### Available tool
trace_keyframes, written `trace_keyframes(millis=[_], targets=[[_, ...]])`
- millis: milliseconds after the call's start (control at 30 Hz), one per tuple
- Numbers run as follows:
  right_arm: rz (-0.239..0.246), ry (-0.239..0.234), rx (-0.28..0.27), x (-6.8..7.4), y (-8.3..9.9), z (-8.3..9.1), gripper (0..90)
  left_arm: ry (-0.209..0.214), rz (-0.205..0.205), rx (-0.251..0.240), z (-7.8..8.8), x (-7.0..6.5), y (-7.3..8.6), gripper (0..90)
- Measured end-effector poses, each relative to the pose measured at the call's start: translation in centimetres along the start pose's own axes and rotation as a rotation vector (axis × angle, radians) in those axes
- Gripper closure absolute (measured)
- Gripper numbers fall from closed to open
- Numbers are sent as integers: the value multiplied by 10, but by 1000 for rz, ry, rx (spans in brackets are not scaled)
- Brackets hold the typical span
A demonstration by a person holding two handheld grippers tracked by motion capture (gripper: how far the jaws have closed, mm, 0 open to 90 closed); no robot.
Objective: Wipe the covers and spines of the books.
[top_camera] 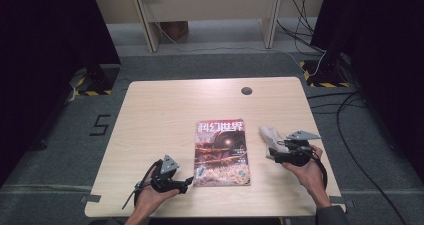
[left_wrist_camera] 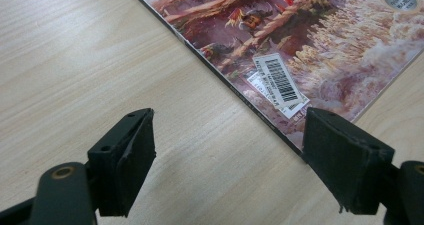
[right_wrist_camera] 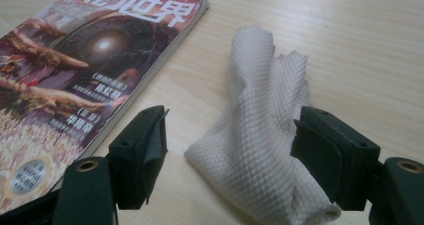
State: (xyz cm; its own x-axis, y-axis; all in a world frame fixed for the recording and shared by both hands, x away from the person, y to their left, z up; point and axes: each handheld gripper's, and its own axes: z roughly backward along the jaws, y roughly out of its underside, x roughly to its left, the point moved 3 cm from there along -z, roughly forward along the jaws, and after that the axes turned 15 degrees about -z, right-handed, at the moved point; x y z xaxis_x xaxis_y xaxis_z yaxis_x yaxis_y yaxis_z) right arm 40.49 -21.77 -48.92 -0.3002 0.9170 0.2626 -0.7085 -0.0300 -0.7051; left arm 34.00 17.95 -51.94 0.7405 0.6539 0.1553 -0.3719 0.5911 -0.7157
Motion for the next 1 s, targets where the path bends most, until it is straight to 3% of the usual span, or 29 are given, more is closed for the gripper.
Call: trace_keyframes(millis=[300, 533, 600, 800, 1000], targets=[[5, -31, 22, 8, 23, 8, 259, 3, -6, 0, 1, -2, 0, 208], [17, -55, 26, 12, 31, 12, 218, 4, -8, 6, 1, -2, 0, 208], [49, -62, 32, 14, 37, 12, 186, 5, -10, 5, 1, -3, 0, 208], [57, -73, 42, 18, 45, 13, 181, 9, -9, 3, 1, -4, 0, 207], [66, -78, 87, 21, 60, 14, 175, 13, -14, 3, 4, -7, 2, 206]])
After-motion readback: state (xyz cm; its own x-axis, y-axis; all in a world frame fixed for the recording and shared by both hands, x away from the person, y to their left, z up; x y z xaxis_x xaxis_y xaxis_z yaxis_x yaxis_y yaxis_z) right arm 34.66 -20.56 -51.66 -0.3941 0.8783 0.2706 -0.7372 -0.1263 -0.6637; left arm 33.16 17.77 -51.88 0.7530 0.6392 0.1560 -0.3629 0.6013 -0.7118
